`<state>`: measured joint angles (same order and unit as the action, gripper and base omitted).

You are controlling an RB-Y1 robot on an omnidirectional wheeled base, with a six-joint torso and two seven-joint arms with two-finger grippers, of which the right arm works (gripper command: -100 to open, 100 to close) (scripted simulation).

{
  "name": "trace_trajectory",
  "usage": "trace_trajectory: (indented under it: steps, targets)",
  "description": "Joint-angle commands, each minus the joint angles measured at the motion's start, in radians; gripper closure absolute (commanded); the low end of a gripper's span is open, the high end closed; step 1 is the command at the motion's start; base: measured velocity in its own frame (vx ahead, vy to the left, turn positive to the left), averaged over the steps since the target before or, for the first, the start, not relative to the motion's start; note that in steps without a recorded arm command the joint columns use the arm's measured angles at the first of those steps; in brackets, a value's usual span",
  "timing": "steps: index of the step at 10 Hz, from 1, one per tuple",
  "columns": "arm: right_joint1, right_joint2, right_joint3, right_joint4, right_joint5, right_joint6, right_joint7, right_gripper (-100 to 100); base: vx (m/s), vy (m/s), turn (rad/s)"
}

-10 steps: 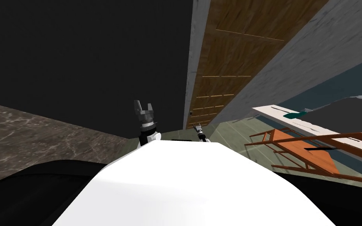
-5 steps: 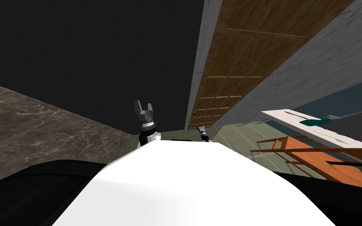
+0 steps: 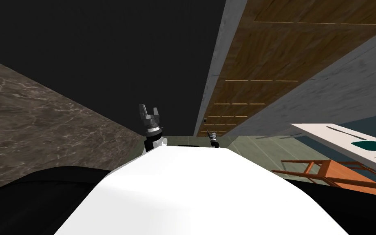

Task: Pull the door open

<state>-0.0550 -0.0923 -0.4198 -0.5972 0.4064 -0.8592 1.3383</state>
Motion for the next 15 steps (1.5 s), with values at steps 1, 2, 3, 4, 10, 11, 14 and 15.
trace_trajectory:
  steps: [1,2,3,4,10,11,14,15]
  targets:
    - [-0.004,0.019,-0.032,-0.011,-0.014,0.011,0.015,-100,0.103,-0.107,0.224]
    - [-0.018,0.035,-0.047,-0.010,-0.022,0.011,0.025,-100,0.145,-0.151,0.273]
    - [-0.036,0.055,-0.054,-0.009,-0.025,0.010,0.034,-100,0.217,-0.179,0.306]
    - [-0.043,0.062,-0.056,-0.010,-0.026,0.010,0.037,-100,0.160,-0.165,0.158]
    - [-0.073,0.098,-0.049,-0.015,-0.024,0.009,0.046,100,0.063,-0.037,0.065]
    - [-0.073,0.098,-0.049,-0.015,-0.024,0.009,0.046,100,-0.033,0.034,0.044]
    - [-0.073,0.098,-0.049,-0.015,-0.024,0.009,0.046,100,-0.009,0.008,-0.012]
    - [-0.073,0.098,-0.049,-0.015,-0.024,0.009,0.046,100,0.000,0.000,0.000]
